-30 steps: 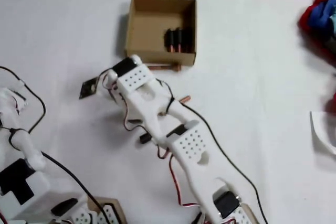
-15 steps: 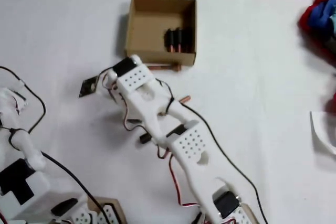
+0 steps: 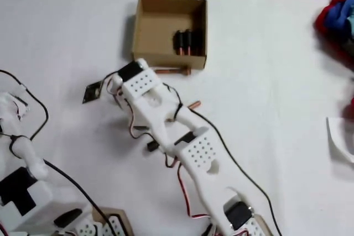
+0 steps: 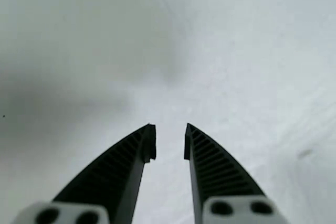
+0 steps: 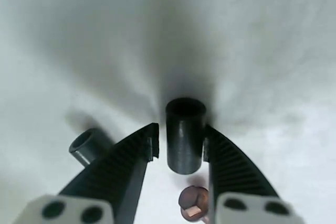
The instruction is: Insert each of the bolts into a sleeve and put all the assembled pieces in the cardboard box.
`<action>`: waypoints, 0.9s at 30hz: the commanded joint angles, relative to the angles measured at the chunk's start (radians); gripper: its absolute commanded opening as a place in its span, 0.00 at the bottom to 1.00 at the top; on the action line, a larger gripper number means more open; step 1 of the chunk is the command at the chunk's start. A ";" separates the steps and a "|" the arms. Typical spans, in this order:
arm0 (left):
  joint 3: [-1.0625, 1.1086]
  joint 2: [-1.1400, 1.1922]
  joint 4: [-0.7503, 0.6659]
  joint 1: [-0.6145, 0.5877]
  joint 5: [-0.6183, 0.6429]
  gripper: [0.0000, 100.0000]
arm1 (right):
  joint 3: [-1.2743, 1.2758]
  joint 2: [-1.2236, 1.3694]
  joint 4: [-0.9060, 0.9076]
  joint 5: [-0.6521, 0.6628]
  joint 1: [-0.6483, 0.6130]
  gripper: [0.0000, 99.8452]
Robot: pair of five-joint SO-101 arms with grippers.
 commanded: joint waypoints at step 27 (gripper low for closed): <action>-0.048 -0.014 -0.011 -0.005 0.011 0.11 | -0.003 0.015 -0.067 -0.009 -0.024 0.16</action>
